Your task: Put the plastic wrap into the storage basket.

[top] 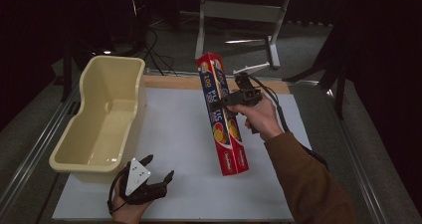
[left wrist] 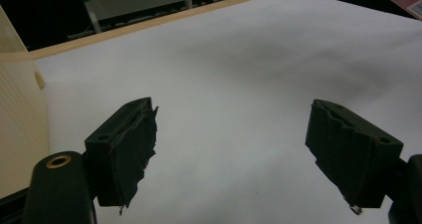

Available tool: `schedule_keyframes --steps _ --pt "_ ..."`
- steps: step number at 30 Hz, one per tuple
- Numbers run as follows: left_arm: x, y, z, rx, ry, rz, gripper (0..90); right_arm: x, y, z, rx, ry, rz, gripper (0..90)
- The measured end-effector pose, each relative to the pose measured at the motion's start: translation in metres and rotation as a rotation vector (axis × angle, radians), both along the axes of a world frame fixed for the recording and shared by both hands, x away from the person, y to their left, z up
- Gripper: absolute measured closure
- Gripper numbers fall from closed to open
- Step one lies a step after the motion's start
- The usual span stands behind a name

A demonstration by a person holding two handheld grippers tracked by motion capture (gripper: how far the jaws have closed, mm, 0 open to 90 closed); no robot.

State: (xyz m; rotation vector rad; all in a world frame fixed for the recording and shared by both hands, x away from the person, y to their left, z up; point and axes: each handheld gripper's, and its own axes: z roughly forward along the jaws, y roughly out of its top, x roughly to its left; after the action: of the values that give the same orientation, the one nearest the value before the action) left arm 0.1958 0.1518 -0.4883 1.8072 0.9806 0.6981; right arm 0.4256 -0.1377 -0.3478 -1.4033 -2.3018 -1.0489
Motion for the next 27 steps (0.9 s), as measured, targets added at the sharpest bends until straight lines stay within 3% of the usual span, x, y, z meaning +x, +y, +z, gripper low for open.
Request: schedule_keyframes --steps 9,27 --pt "-0.001 0.002 0.001 -0.007 -0.006 0.003 19.5 0.003 0.021 0.010 0.028 0.001 -0.012 41.7" --pt "0.000 0.003 0.001 -0.014 -0.008 0.005 19.3 0.010 0.054 0.016 0.123 0.054 -0.078 41.8"
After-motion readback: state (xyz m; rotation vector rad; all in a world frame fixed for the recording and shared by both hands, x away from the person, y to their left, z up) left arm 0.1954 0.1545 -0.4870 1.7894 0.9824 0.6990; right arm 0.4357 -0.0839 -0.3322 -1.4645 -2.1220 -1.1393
